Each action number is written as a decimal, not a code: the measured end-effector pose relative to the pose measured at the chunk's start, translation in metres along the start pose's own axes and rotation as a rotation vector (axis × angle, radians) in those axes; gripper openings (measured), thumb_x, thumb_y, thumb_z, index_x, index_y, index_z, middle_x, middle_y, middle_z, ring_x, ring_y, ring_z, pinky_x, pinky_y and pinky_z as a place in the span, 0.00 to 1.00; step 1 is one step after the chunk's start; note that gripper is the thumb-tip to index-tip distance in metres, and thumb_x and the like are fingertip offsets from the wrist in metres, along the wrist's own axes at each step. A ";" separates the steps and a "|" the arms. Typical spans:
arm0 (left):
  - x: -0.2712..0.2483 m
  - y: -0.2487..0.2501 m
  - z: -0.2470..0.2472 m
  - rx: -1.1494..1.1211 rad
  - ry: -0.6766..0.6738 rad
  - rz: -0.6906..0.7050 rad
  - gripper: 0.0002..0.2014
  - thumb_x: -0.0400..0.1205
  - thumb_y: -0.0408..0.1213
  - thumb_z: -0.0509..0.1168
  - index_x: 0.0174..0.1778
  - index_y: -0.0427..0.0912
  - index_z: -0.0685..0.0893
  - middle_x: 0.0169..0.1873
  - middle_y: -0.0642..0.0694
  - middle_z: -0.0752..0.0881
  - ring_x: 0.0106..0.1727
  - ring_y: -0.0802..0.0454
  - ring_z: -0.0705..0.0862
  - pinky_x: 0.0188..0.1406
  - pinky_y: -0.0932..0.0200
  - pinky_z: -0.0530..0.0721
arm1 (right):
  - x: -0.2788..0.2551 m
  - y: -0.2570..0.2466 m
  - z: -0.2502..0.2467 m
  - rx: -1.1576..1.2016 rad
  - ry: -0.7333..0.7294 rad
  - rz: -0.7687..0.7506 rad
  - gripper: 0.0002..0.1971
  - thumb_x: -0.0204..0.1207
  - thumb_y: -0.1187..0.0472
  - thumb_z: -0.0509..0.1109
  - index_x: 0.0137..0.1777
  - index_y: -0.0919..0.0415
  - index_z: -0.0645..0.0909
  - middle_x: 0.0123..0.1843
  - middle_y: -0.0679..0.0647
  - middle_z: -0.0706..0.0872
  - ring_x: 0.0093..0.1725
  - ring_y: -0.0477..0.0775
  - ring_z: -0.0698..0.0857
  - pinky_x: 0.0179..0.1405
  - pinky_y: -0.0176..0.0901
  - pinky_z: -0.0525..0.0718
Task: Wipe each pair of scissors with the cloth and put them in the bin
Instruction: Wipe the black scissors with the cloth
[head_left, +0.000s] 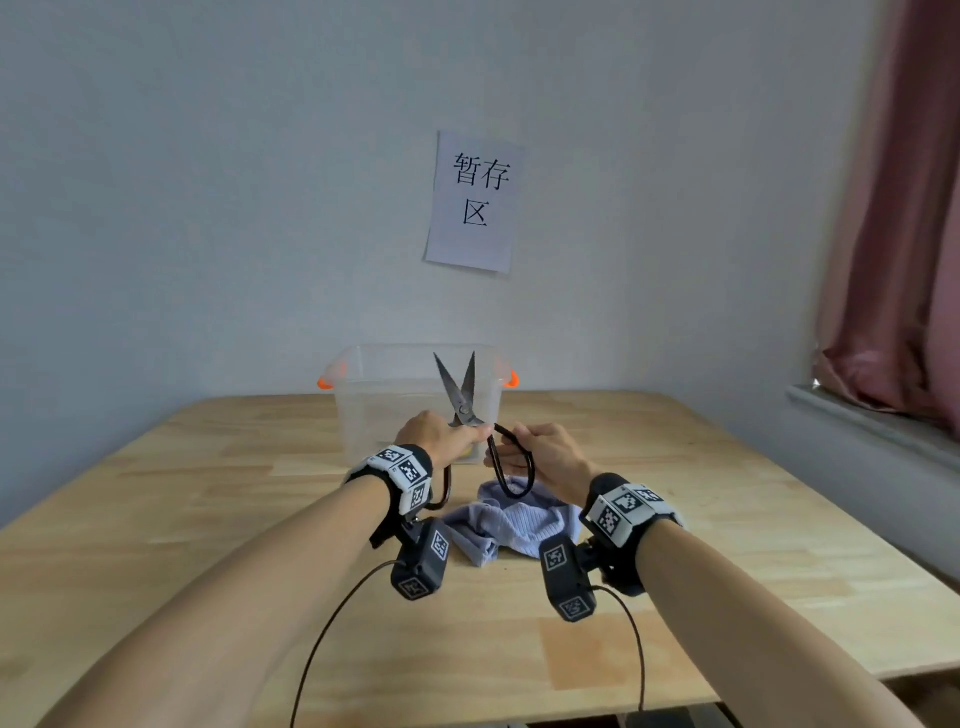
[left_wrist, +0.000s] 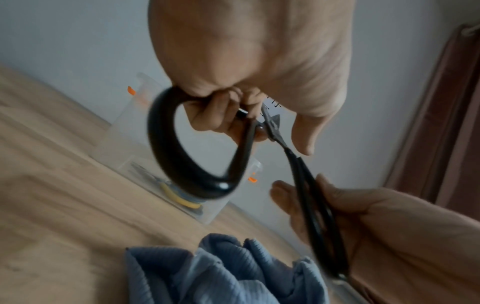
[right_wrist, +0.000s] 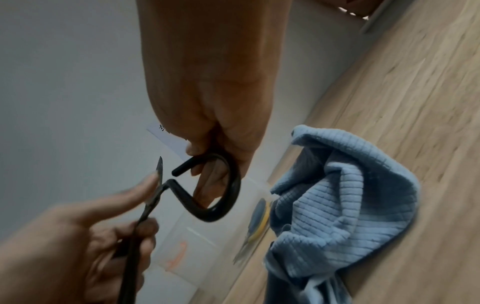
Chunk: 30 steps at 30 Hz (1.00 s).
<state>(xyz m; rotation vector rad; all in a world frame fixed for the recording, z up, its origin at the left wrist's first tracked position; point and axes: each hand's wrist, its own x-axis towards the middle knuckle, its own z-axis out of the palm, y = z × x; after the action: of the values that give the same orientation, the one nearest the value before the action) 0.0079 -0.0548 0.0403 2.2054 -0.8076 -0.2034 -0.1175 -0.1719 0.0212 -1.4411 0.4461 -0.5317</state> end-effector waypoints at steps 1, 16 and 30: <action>0.001 0.002 0.002 -0.037 0.000 0.008 0.25 0.73 0.65 0.73 0.35 0.43 0.84 0.37 0.44 0.87 0.38 0.47 0.84 0.31 0.58 0.73 | 0.002 0.002 0.004 -0.013 0.013 0.005 0.18 0.91 0.66 0.52 0.59 0.82 0.77 0.50 0.76 0.87 0.44 0.66 0.91 0.45 0.48 0.92; 0.013 0.008 0.021 -0.175 0.004 -0.027 0.19 0.88 0.42 0.57 0.50 0.33 0.89 0.49 0.38 0.90 0.54 0.40 0.86 0.49 0.57 0.77 | 0.015 0.020 0.014 -0.325 0.252 -0.080 0.09 0.89 0.63 0.59 0.50 0.63 0.80 0.41 0.51 0.83 0.39 0.48 0.79 0.38 0.37 0.78; 0.012 0.014 0.035 -0.483 0.057 -0.059 0.18 0.88 0.32 0.56 0.34 0.38 0.84 0.33 0.43 0.86 0.37 0.44 0.84 0.40 0.62 0.83 | -0.005 0.016 0.015 -0.611 0.137 -0.157 0.19 0.82 0.60 0.70 0.70 0.66 0.77 0.51 0.61 0.91 0.45 0.55 0.89 0.36 0.36 0.84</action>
<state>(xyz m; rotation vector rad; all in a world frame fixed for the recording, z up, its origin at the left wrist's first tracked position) -0.0028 -0.0907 0.0277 1.7705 -0.5881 -0.3262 -0.1114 -0.1556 0.0064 -2.0446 0.6428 -0.6551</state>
